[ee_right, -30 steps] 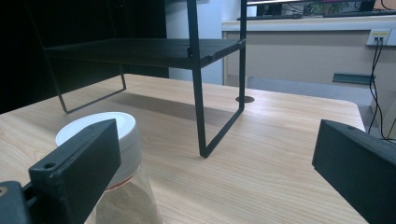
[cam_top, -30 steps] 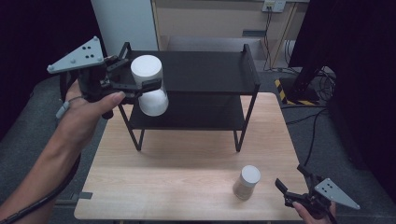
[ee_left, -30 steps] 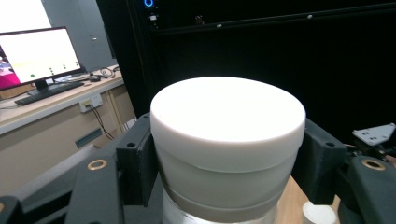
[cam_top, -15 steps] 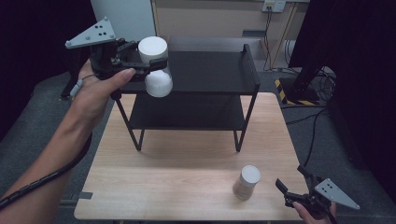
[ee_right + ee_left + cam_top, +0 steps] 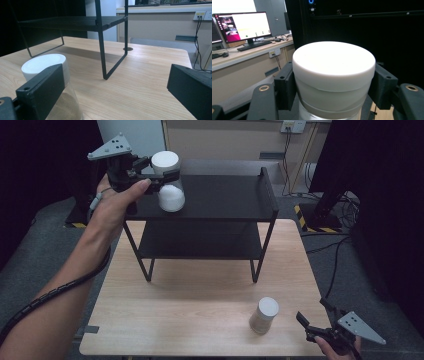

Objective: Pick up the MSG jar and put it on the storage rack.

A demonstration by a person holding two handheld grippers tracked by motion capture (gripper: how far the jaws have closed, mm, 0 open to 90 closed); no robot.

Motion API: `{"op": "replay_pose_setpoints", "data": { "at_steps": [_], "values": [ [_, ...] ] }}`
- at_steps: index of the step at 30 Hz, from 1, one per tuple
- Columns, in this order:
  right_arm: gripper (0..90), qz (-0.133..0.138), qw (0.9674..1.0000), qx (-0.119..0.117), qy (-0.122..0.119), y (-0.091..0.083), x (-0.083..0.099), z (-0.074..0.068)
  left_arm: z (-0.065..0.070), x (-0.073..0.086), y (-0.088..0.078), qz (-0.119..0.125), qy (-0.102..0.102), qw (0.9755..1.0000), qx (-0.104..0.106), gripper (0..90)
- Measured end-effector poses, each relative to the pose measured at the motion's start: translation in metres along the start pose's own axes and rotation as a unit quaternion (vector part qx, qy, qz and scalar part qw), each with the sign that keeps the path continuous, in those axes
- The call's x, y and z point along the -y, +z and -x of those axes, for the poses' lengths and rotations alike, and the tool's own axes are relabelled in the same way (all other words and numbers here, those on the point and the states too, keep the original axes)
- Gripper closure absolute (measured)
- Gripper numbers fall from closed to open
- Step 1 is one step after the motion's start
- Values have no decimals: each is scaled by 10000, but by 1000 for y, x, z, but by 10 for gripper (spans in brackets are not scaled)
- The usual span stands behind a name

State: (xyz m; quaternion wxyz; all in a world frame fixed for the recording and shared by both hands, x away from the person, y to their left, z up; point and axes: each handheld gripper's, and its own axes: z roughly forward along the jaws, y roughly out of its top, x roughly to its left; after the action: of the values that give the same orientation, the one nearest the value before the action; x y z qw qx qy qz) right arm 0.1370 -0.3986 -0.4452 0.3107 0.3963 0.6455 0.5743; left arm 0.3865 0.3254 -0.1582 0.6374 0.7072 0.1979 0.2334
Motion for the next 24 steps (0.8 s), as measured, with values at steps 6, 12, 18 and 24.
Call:
{"op": "replay_pose_setpoints", "data": {
  "at_steps": [6, 12, 18, 24],
  "values": [
    [18, -55, 10000, -11, 9, 1, 1, 0, -6, 6, 8, -40, -57, 10000, -36, 325],
    [18, -81, 10000, 13, 38, 1, 3, 2, -14, 14, 11, 18, -285, 9996, -51, 325],
    [18, -96, 9999, 13, 55, 1, 4, 2, -19, 15, 12, 4, -400, 9992, -8, 324],
    [18, -85, 9999, 29, 65, 0, 4, 3, -16, 13, 15, -35, -391, 9992, -79, 323]
  ]
}}
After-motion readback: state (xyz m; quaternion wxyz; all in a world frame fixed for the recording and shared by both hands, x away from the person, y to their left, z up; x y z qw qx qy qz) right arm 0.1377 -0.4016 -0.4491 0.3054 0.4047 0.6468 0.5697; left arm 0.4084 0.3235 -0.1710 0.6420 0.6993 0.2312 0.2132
